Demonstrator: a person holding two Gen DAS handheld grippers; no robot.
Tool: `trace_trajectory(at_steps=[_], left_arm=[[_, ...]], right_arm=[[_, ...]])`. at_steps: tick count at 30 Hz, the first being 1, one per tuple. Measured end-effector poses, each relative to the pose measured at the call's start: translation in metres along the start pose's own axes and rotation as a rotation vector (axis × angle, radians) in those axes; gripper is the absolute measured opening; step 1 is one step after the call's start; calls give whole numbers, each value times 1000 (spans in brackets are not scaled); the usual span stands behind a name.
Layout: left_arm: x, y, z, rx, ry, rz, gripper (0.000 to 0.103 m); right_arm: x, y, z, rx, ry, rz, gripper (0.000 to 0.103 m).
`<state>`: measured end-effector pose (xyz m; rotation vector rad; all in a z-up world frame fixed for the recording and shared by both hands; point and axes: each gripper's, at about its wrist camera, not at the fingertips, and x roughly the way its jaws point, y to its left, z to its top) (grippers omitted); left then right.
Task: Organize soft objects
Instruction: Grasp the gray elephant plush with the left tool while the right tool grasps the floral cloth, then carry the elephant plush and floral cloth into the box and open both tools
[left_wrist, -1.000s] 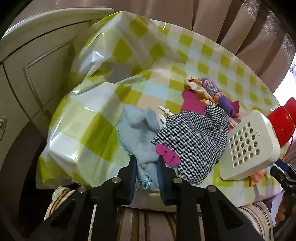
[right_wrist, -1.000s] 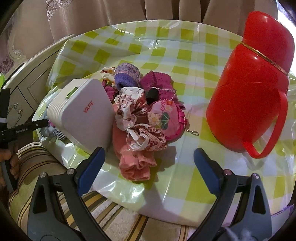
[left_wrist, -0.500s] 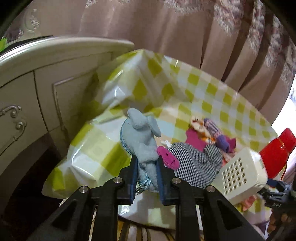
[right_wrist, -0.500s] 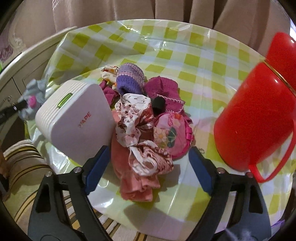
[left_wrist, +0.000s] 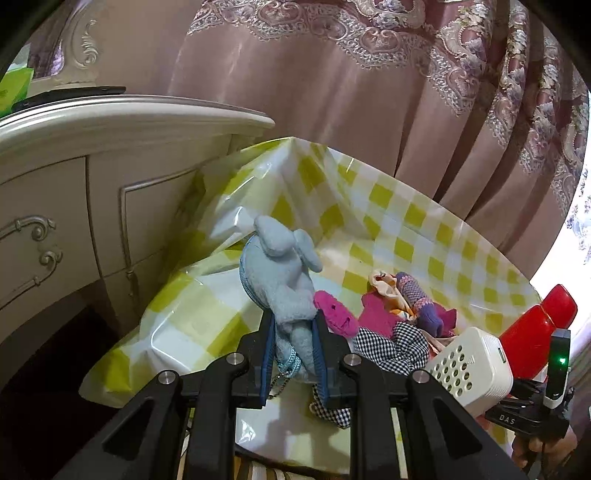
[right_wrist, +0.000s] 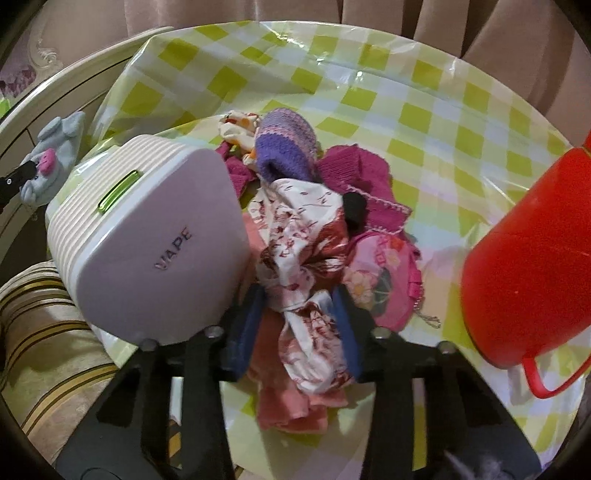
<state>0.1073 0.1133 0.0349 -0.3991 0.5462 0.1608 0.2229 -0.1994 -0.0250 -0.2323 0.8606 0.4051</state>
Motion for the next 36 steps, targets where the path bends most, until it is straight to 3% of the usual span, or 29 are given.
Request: trace_trajectory(at_steps=[5,20,30,36], left_arm=[[-1,0,-1,3,-2,-2,20],[-34,-21,-1,30,-55,-64,20],[-74,-69,-12,56,-74,-210,20],[-94,-120,-29,133,-39,-358,20]], right_arm=[[3,2,-3,0,8,43,21],[-49,-13,-21,82,-70,53,18],[-113,-39,-55,194,-128,12,18],[-150,-62,-88,255,-146,-33,18]])
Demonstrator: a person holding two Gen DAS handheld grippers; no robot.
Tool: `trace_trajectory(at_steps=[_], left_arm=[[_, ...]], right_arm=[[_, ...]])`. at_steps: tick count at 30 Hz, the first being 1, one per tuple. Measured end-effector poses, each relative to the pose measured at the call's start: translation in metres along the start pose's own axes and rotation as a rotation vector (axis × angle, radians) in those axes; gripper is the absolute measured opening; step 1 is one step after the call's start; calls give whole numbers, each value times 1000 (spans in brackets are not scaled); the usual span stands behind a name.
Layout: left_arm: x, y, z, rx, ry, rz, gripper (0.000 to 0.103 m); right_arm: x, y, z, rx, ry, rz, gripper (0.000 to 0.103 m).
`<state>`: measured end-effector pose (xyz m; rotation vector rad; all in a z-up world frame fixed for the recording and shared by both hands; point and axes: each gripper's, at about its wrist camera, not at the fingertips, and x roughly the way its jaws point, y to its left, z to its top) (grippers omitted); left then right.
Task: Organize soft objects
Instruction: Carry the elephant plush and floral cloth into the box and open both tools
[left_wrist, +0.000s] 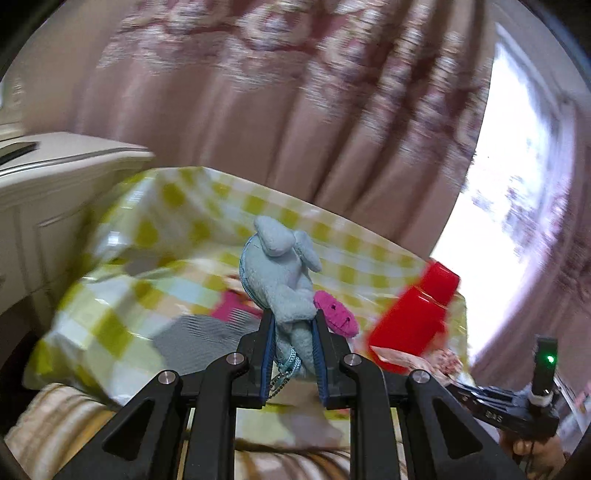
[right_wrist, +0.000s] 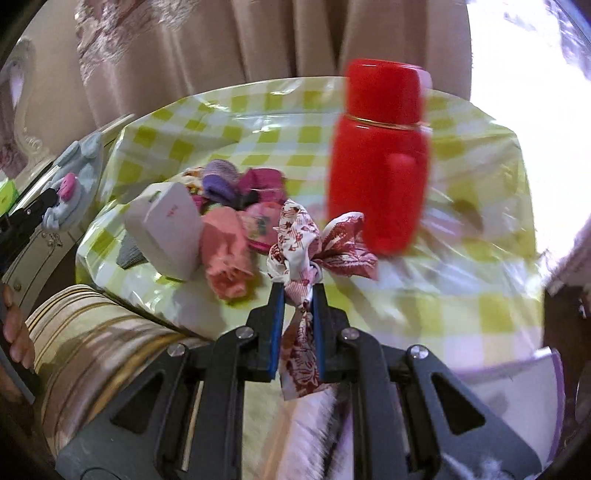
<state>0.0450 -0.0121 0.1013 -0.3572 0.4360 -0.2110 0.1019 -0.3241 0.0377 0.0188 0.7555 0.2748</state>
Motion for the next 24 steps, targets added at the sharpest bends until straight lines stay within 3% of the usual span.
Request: trace_trajectory(at_steps=[5,12,22,24], left_arm=[[10,-51,-20,45,87,-157,20],[32,-116,-58,89,269,-347,20],[48,-183,-104,142,466,-517,21],[51,-193,-111,165,505,-550,28]], right_arm=[[-32,-36,-22,65,2,-67,18],[-68,-88,-50,160,10,-168,18],[-92,-141,-77,287,30,-309,22],[-94,-146,-80,295,33,-327,27]])
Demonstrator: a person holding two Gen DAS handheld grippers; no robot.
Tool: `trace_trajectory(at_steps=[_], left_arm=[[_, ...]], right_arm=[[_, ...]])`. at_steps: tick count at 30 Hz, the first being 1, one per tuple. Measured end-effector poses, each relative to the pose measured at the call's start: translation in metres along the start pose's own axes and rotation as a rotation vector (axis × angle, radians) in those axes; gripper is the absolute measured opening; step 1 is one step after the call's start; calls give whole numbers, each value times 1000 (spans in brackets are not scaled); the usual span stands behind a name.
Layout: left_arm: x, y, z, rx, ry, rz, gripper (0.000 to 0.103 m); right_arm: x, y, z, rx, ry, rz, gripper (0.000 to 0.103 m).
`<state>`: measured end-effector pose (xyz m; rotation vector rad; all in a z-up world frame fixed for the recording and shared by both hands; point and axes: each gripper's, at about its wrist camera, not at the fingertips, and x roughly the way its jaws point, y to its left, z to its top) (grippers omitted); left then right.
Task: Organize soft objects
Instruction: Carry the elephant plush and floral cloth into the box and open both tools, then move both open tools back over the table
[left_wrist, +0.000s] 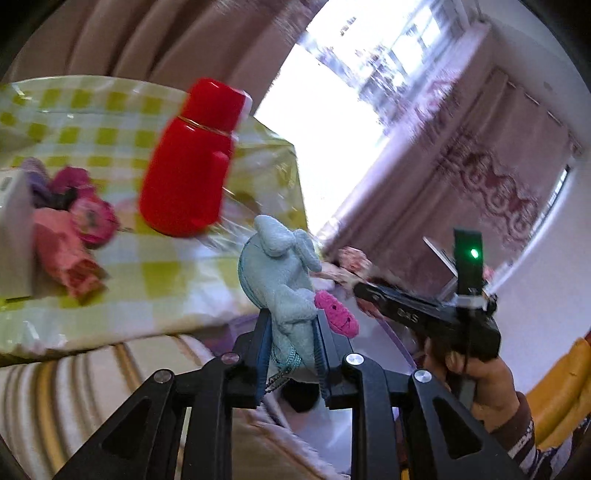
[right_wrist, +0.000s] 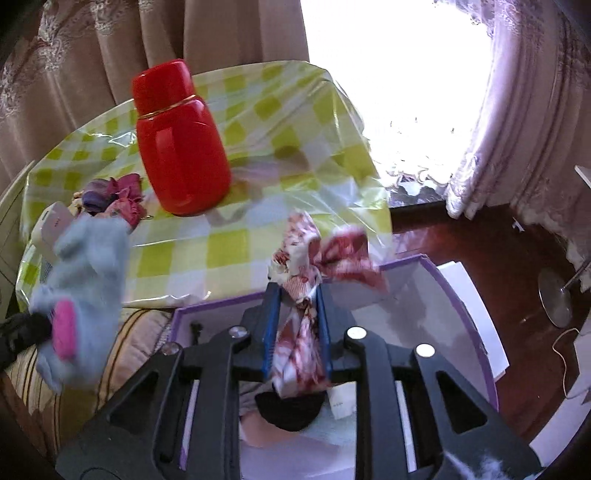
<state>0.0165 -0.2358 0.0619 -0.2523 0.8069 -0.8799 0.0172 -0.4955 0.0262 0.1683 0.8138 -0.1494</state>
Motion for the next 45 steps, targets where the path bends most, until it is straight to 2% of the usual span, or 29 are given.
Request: trace_trajectory(at_steps=[1,4,7,17,24,30,38,45], left_arm=[[3,-1,0,7,13,-3,34],[12,-5,-2,11,36,4,38],[10,-1,-3,-4,35,8,39],[-4,5,1,1,-17,54,39],[-28,17,2,4,-76,104,39],[-63,48,1,-46,-135,176,39],[-105,108,-3,-192,-196,272,39],[-131,141,0,-233,-230,353,39]], right_arm=[[0,-2,0,3,3,-8,32],[1,-7,-2,11,9,-25,46],[0,-10,-4,16,6,-23,49],[0,-3,-4,-2,7,-5,49],[1,16,-3,-50,10,28,49],[6,39,-2,-82,31,72,49],[14,73,-1,-140,62,122,49],[24,103,6,-188,74,150,49]])
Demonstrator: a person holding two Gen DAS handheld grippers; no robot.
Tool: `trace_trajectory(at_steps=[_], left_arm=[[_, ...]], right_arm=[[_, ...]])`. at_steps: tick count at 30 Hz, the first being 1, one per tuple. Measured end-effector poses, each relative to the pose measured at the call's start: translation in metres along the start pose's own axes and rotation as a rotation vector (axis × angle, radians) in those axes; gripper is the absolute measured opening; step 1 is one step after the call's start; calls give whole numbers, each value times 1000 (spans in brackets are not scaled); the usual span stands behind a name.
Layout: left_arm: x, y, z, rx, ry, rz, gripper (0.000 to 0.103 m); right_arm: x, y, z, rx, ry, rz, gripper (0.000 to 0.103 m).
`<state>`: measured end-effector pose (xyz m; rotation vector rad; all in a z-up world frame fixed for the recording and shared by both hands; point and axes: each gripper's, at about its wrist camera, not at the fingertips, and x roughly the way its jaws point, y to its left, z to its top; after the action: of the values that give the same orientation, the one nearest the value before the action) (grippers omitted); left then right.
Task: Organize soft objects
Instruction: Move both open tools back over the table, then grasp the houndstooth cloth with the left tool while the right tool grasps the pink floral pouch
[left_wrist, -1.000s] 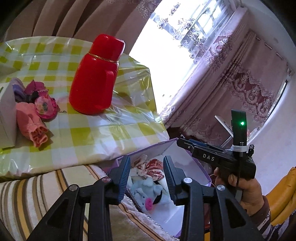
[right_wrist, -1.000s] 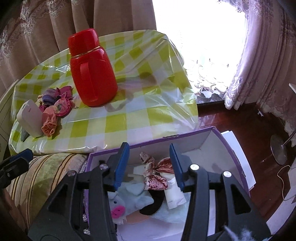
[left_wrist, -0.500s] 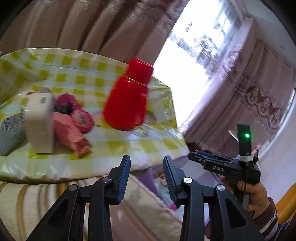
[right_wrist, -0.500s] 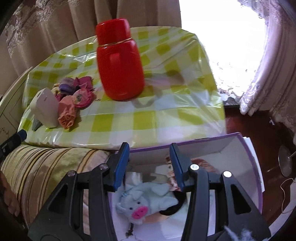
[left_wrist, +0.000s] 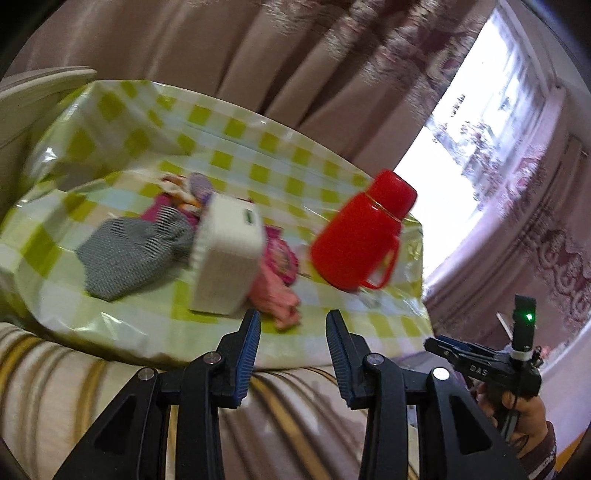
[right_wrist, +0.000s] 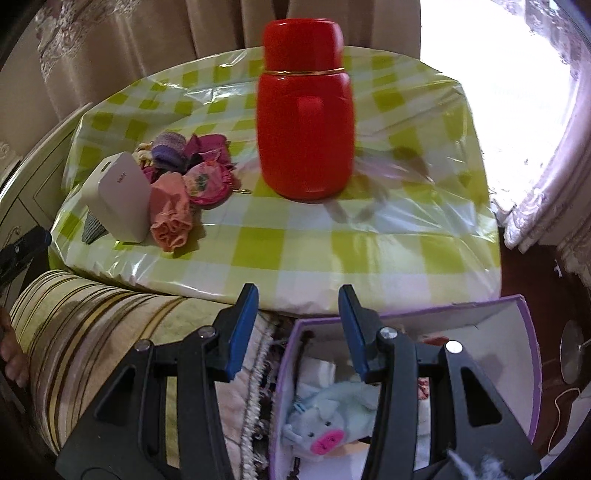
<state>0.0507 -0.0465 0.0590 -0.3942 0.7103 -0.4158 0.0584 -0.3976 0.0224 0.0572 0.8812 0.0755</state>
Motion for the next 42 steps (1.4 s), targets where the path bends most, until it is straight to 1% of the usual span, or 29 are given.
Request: trace_trajectory(at_steps=[5,7,9,12,16,17,19,21,23,26,28,32,36,38,42], left_arm=[[-3,31,12,-39,-8,65,39],[-4,41,17,-49,-11,89,49],[-6,51,21,-54,-17,109,54],[-4,65,30,-48,-12,155,58],[5,83,41,-60,26,215,64],[9,87,44,-64,40,230,66],[20,98,50,-75,79,266,75],[30,106,53,-83,106,293,78],[42,115,56,-99,145,319,78],[61,128,59,-142,202,354,79],[73,135,62,-165,220,378,79],[92,144,68,-174,244,419,79],[112,154,66,-181,275,435,79],[117,161,62,-203,292,426,79],[119,161,61,-173,274,415,79]], right_arm=[[11,18,7,-33,14,26,50],[15,25,10,-45,18,34,50],[20,31,13,-57,22,40,52],[27,38,17,-63,30,55,54],[36,49,23,-77,38,73,59],[39,52,25,-80,40,79,60],[43,57,28,-86,42,89,61],[47,62,32,-90,41,98,63],[52,67,36,-91,41,106,67],[59,75,44,-89,34,120,70],[65,80,51,-82,32,127,71],[76,92,63,-80,25,143,74],[91,104,76,-72,23,169,75],[102,110,85,-61,19,177,75],[122,120,98,-47,18,174,75]])
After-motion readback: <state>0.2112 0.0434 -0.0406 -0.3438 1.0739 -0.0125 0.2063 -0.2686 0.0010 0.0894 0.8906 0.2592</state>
